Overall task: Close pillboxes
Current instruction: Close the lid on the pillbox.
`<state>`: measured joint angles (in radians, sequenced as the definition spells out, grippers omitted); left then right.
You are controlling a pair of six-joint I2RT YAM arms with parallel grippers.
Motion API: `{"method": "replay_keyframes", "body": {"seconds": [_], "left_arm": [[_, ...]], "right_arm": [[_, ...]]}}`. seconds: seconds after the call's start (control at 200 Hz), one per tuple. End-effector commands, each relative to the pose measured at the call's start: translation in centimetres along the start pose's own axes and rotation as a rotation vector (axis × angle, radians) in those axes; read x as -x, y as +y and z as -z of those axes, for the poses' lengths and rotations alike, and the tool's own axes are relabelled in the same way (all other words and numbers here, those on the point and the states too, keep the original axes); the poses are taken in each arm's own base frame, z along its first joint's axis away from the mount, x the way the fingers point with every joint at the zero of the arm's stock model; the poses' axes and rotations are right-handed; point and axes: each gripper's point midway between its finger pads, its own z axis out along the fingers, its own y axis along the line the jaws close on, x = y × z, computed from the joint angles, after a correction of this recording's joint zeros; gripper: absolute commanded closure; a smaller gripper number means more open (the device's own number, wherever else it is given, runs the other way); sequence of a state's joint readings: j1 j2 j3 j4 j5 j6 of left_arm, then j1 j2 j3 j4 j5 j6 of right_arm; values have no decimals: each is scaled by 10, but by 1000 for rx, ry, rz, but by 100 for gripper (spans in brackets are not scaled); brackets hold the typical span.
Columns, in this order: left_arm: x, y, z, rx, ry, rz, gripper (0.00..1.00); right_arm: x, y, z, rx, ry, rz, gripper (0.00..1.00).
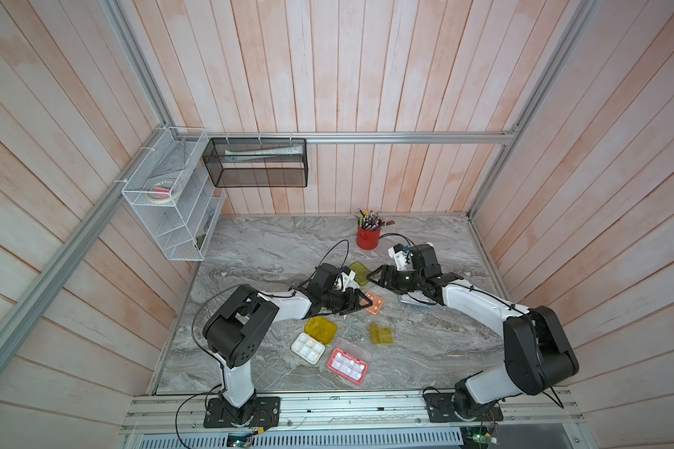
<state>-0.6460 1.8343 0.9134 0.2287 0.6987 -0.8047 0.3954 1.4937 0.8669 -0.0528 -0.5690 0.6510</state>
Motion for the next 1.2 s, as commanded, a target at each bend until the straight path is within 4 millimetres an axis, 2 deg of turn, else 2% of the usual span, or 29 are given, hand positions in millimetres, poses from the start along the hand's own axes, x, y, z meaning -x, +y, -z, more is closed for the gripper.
{"method": "replay_keyframes", "body": {"seconds": [0.0, 0.275, 0.59, 0.905, 1.195], "left_arm": [[3, 6, 5, 19, -14, -12, 38], [18, 15, -4, 31, -17, -20, 38], [24, 24, -16, 43, 5, -22, 38], [24, 30, -20, 47, 10, -11, 38], [11, 30, -26, 40, 18, 2, 39]], "right_arm": [[-18, -17, 4, -53, 33, -31, 29], [-50, -39, 4, -80, 75, -78, 29], [-64, -49, -2, -52, 104, -102, 29], [-65, -60, -2, -60, 105, -125, 30], [-56, -75, 16, -76, 45, -156, 30]]}}
